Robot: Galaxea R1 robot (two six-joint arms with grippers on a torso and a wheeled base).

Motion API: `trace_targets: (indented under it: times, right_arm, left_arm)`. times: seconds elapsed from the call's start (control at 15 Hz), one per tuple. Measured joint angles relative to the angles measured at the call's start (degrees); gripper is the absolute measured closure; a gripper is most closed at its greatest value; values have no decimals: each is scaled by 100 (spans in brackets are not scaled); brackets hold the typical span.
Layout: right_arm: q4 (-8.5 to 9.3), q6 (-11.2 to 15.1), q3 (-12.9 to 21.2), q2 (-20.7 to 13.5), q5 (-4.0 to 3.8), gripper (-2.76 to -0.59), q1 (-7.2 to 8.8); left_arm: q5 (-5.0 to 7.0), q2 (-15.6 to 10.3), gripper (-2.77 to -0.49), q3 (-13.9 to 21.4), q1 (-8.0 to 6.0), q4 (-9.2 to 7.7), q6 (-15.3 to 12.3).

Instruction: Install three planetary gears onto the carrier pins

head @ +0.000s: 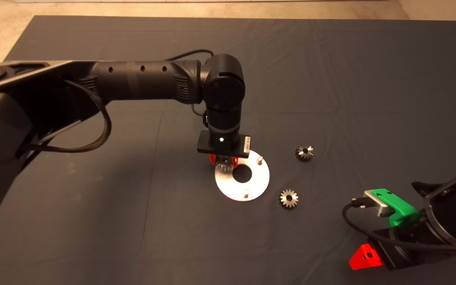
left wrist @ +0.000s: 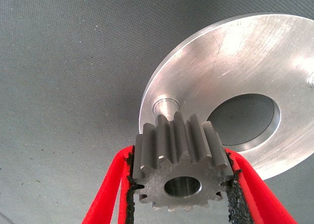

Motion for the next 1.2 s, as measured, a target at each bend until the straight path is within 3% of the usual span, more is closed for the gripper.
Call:
trace_targets:
  times: [1.2]
  right_arm:
    - [1, 0, 0, -1, 0, -273, 0]
  left_arm:
    - [-15, -46, -95, -68, -13, 20, 248]
